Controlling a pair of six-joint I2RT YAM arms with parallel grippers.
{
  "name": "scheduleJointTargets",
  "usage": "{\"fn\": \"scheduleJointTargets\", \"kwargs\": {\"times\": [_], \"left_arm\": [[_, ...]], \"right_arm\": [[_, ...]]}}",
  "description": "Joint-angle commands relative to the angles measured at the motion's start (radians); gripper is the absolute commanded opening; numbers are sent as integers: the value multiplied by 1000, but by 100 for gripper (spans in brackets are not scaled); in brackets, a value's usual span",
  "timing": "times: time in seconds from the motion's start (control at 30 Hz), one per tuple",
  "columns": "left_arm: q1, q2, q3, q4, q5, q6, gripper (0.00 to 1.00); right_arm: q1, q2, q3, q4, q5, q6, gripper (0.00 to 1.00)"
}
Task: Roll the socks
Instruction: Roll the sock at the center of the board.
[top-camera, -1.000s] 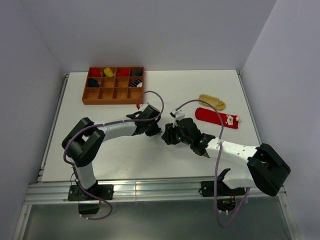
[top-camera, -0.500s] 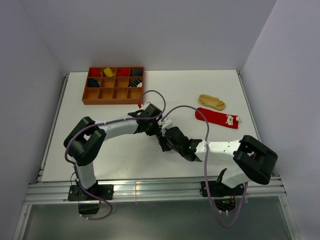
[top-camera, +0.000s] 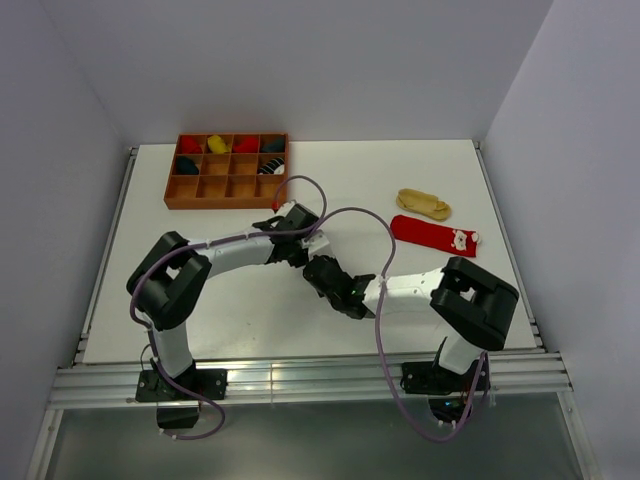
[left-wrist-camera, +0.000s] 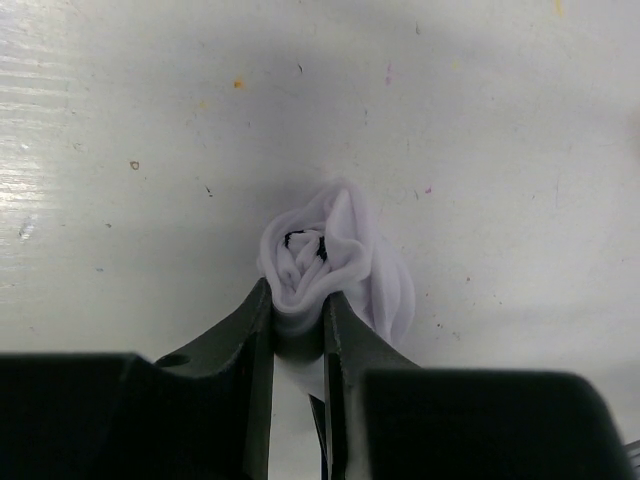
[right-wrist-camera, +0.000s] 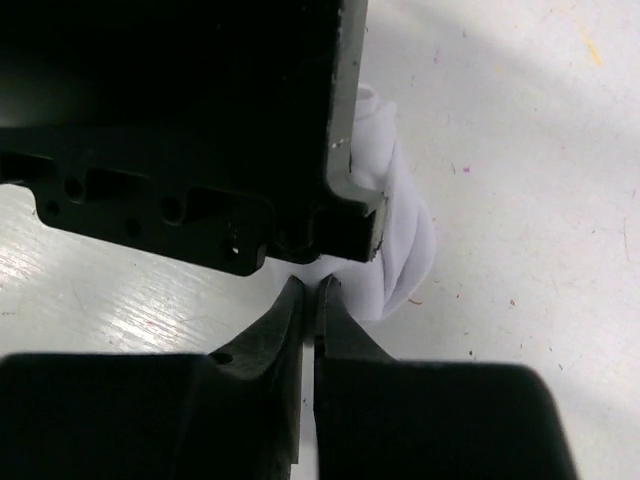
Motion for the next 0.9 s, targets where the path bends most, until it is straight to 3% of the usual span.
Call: {"fn": "scheduleJointTargets", "kwargs": {"times": [0.0,0.27,0.47,0.63,0.87], "left_arm": [[-38,25,14,-64,16,37,17],[-25,-64,-12,-46,-61,17,56],[9,-199,-77,-13,-128,-50,72],[43,-347,-190,69,-167,-87,73],[37,-384,-348,275,-22,-56,73]], "right_arm": [[-5,51,27,-109,-18,33,0],[-176,-57,-35,-108,-468,111,0],[-333,-66,-75,-31,-774,165,0],[-440,-15,-93,49,-1035,247,0],[-598,125,-136,276,-1287,430,0]]}}
